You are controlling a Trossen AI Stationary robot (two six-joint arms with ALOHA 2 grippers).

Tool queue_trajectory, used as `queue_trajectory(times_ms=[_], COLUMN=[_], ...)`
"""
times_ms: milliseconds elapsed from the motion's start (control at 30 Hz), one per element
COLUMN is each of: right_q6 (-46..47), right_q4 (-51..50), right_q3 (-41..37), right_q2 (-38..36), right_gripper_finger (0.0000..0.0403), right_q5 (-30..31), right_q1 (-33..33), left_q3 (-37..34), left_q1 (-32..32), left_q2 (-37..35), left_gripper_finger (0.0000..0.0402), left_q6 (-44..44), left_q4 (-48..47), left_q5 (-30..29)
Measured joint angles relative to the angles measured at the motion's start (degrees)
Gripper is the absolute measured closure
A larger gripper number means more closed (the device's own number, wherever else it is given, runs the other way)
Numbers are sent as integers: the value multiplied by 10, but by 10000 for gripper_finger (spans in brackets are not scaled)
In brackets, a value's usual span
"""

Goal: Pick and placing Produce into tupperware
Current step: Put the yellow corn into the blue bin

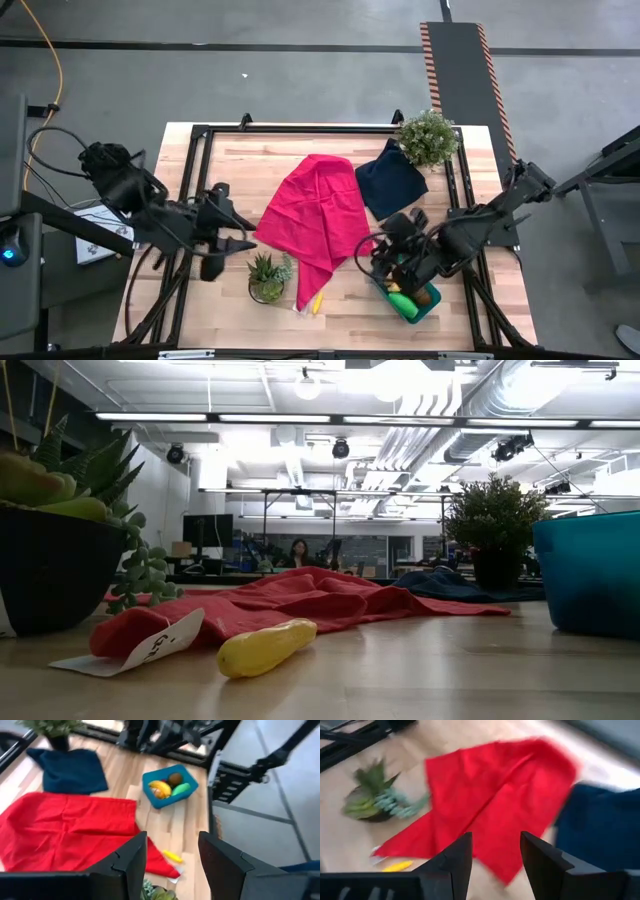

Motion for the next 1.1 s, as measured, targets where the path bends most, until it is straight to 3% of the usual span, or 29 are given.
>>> queue_trajectory(times_ms=[133,300,667,1100], right_q6=[16,52,54,49], right_q4=[-122,-234,-175,-103], right_q3=[44,41,-105,-227], right_q2=[-5,-50,-223,-275], right_gripper_finger=[247,247,247,247], right_q5=[31,45,8,-27], right_q1=[1,20,104,138], left_q3=[3,3,3,3], left_q1=[0,0,60,64], left_q2=[37,91,193,246], left_gripper_finger=[236,236,236,236], left_q6=[-59,-157,-328,-457], left_q4=[-8,-6,33,62], left_q5=[-21,-25,56,150])
